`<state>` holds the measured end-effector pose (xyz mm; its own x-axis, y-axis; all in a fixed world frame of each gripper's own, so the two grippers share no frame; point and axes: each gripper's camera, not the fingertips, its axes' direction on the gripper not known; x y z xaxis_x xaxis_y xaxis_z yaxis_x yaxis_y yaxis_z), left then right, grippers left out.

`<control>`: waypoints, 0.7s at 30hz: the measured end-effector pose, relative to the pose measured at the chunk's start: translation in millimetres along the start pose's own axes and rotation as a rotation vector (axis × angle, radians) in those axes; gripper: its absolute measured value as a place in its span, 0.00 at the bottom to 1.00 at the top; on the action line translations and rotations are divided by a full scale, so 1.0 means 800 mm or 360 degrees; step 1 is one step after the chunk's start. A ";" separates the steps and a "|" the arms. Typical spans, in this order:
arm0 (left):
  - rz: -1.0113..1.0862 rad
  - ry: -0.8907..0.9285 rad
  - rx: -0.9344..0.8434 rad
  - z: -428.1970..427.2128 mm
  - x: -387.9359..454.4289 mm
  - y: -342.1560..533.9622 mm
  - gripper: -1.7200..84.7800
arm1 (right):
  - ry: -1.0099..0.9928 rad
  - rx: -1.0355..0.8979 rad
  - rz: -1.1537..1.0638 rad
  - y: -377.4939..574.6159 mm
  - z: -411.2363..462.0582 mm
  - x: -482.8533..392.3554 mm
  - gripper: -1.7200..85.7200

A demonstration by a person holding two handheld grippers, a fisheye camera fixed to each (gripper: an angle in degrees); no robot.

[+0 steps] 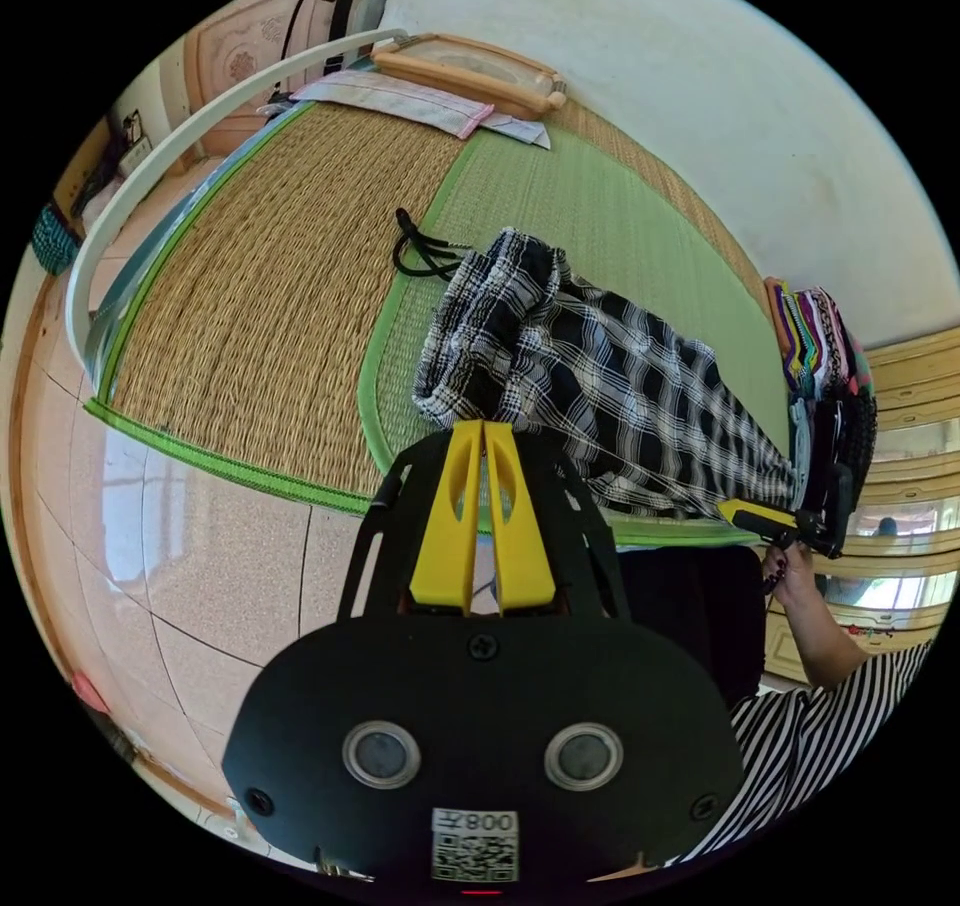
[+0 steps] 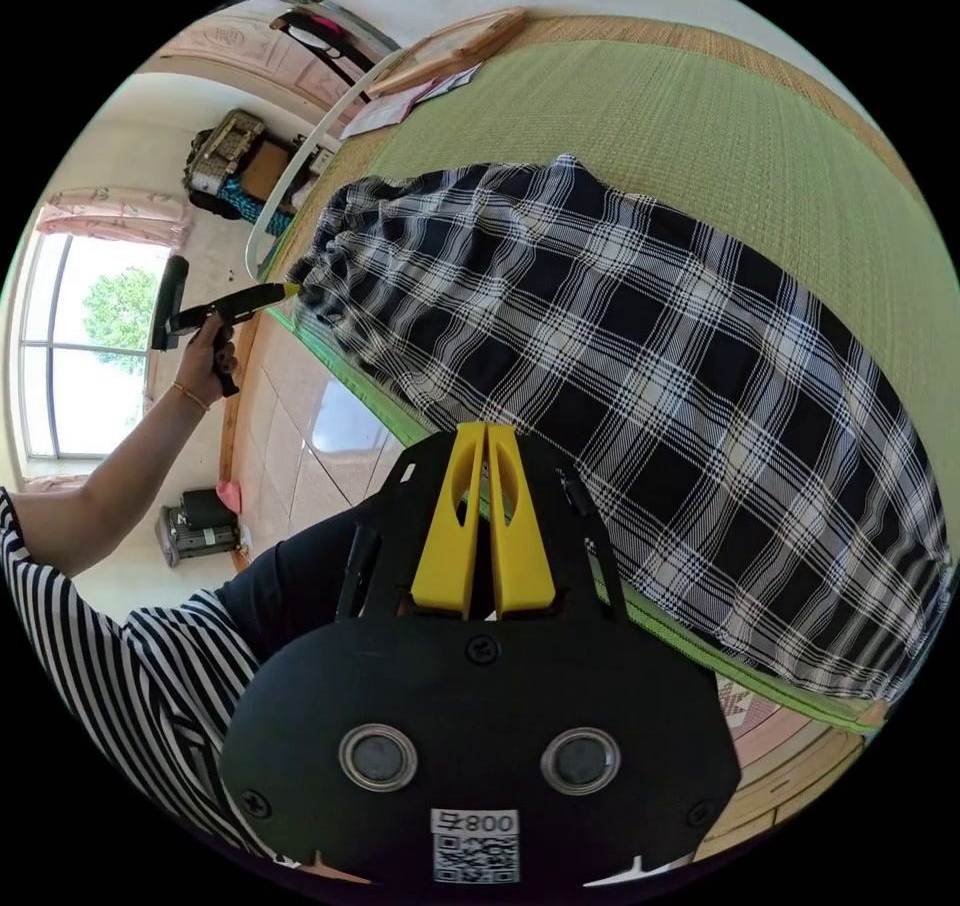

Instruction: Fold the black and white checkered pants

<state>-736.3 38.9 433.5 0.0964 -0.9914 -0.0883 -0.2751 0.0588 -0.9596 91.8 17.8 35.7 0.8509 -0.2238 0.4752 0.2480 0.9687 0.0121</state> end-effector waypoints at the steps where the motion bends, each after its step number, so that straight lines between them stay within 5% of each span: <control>1: 0.0016 -0.0016 -0.0006 -0.001 -0.001 0.001 0.02 | 0.0037 -0.0024 0.0002 0.000 0.003 0.001 0.02; 13: 0.0388 0.0301 -0.0188 0.057 0.048 -0.003 0.04 | 0.0098 -0.0054 0.0018 -0.008 0.018 -0.005 0.02; 21: 0.0442 0.0262 -0.0271 0.076 0.039 0.007 0.02 | 0.0136 -0.0058 0.0037 -0.008 0.028 -0.007 0.02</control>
<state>-676.9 15.4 408.8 -0.1560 -0.9466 -0.2820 -0.4258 0.3221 -0.8456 74.9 15.2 52.7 0.8927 -0.2114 0.3980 0.2434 0.9694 -0.0311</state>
